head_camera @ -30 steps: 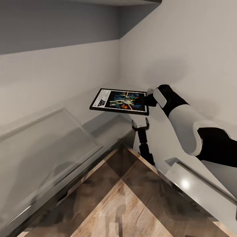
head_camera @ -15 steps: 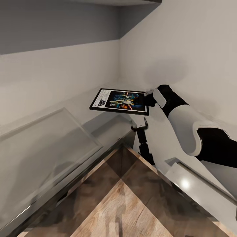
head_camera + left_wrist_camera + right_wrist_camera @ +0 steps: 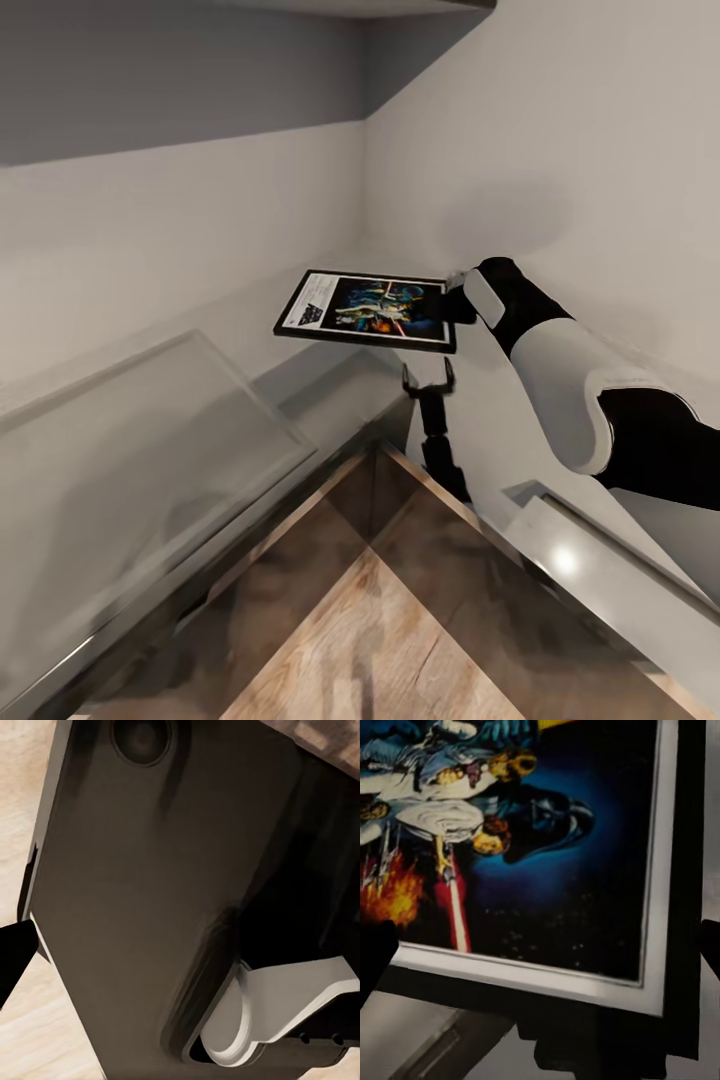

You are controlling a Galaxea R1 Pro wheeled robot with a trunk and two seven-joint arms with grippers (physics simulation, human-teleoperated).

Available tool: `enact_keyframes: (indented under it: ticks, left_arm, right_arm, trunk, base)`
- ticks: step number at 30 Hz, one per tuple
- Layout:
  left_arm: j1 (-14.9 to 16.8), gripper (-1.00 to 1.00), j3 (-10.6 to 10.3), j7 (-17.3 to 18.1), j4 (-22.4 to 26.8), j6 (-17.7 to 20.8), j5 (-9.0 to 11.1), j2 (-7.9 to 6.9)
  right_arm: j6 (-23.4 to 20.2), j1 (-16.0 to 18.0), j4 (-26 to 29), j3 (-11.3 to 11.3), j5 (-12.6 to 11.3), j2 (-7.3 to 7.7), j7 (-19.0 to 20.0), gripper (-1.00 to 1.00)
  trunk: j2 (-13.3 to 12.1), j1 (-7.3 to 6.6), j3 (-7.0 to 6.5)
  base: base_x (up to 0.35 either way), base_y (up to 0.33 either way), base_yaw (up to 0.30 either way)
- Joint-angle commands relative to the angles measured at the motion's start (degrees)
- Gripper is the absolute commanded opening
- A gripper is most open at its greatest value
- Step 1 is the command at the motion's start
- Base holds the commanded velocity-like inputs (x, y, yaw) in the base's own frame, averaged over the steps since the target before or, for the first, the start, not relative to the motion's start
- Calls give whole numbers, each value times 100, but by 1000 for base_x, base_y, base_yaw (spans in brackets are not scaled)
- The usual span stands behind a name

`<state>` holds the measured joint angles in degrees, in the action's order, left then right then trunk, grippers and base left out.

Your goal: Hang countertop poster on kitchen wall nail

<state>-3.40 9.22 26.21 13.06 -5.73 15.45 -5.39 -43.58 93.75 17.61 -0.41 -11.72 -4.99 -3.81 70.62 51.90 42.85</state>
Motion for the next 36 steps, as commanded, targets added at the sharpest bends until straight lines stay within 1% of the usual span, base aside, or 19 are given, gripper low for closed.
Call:
enact_keyframes:
  ticks: [1,19,24,27,31,36]
  left_arm:
    - [-3,100,10,26,5,5,22,1]
    - [-3,100,14,17,3,18,20,3]
    - [-3,100,15,16,3,19,20,3]
    - [-3,100,15,15,3,18,20,3]
    - [-3,100,18,15,3,18,20,3]
    - [-3,100,17,15,3,19,20,3]
  right_arm:
    - [-20,2,6,-3,-50,-2,-40,100]
    - [-24,8,11,2,-47,-2,-48,100]
    - [-56,125,2,4,-35,-5,-78,100]
    - [-75,304,-22,5,-27,-16,-106,100]
    - [-85,458,-35,4,-26,-38,-123,100]
    - [-88,514,-15,-1,-36,-44,-117,100]
  trunk:
    - [2,2,4]
    - [2,2,4]
    - [2,2,4]
    - [2,2,4]
    - [2,2,4]
    - [2,2,4]
  base:
    - [116,99,0]
    - [43,17,0]
    - [9,0,0]
    - [3,0,0]
    - [13,0,0]
    - [116,0,0]
